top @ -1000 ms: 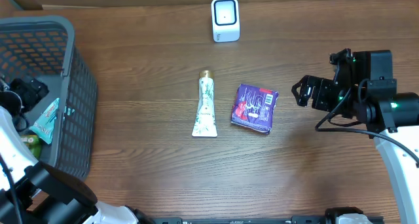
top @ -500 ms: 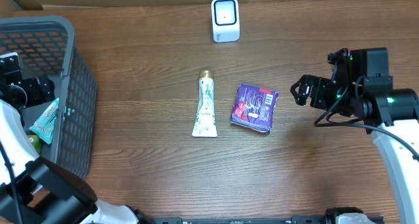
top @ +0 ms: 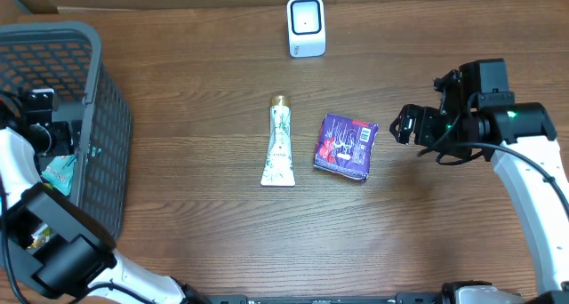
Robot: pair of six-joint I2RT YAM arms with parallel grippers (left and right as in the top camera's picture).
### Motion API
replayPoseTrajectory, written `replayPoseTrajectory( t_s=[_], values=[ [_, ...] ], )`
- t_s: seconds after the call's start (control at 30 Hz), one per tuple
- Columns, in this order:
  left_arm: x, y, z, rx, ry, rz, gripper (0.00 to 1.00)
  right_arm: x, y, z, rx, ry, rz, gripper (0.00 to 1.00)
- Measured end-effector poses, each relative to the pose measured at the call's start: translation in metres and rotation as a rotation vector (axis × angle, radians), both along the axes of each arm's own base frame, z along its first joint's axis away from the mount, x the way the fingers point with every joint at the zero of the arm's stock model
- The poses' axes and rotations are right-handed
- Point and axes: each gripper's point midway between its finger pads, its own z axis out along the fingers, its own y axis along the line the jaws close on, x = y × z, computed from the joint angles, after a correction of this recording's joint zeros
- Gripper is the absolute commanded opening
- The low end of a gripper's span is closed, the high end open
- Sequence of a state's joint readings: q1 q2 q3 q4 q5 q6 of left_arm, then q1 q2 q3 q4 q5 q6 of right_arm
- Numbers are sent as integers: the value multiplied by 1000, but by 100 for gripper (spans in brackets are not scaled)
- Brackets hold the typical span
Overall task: Scan the item barcode
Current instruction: 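Grasp the mint-green wipes pack in the basket with the left gripper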
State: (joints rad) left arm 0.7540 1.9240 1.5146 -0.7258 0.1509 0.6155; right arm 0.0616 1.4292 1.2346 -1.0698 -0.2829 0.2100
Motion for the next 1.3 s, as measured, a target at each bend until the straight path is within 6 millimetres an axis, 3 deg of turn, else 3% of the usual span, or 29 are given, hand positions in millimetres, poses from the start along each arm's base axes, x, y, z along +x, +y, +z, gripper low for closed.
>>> replayPoseTrajectory(
  t_s=[0.3, 0.63, 0.97, 1.1, 1.3],
  values=[
    [-10, -4, -43, -32, 117, -84, 98, 1, -2, -2, -10, 6, -3, 100],
    [-24, -9, -50, -46, 184, -95, 92, 4, -2, -1, -9, -9, -3, 100],
    [-28, -8, -54, -47, 208, -79, 94, 7, -1, 0, -9, -25, -3, 100],
    [-31, -12, -64, -86, 228, -45, 88, 8, -1, 0, -8, -27, -3, 100],
    [-35, -13, -66, -115, 235, 30, 59, 7, -1, 0, -9, -24, -3, 100]
  ],
)
